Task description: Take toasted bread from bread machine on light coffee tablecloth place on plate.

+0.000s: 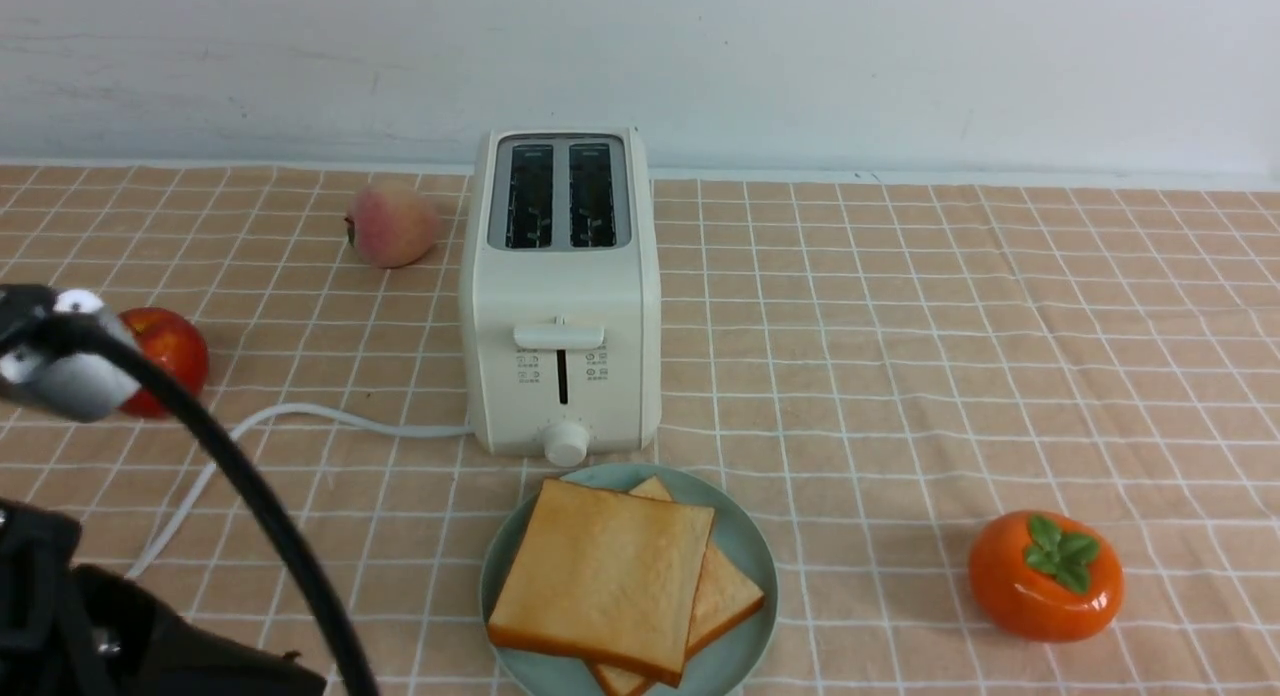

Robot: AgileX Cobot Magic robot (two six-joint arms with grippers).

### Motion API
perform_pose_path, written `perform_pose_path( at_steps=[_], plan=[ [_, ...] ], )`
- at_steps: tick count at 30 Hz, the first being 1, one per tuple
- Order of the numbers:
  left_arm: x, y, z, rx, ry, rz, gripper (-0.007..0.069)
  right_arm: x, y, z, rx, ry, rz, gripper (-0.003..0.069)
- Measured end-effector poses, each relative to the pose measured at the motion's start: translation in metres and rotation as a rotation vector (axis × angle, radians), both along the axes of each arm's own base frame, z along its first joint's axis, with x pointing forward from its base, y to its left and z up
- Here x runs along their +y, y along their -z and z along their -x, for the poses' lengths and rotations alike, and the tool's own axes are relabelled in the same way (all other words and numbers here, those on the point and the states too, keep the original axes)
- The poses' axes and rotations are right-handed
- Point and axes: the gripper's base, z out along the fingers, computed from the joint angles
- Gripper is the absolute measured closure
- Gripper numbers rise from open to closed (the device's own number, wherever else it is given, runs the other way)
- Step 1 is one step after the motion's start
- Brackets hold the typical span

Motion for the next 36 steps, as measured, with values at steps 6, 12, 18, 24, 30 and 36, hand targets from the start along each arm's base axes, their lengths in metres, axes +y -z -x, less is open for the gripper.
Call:
perform_pose_path(
  at_steps=[6, 12, 18, 24, 30, 36],
  plan=[
    [0.011, -0.02, 0.042, -0.1, 0.006, 0.147, 0.0638, -0.005, -0.005, 0.006, -0.164, -0.003, 0.103, 0.0667],
    [0.017, -0.026, 0.067, -0.163, 0.029, 0.21, 0.0638, -0.006, -0.006, 0.006, -0.179, 0.001, 0.132, 0.0661],
    [0.019, -0.026, 0.068, -0.171, 0.03, 0.195, 0.0638, -0.006, -0.006, 0.006, -0.179, 0.004, 0.12, 0.0657],
    [0.019, -0.025, 0.068, -0.171, 0.031, 0.192, 0.0638, -0.006, -0.006, 0.006, -0.179, 0.004, 0.12, 0.0654],
    [0.019, -0.025, 0.068, -0.171, 0.03, 0.192, 0.0638, -0.006, -0.006, 0.006, -0.179, 0.004, 0.12, 0.0649],
    [0.033, -0.03, 0.077, -0.365, -0.061, 0.18, 0.0638, -0.006, -0.006, 0.006, -0.179, 0.004, 0.12, 0.0641]
  ],
)
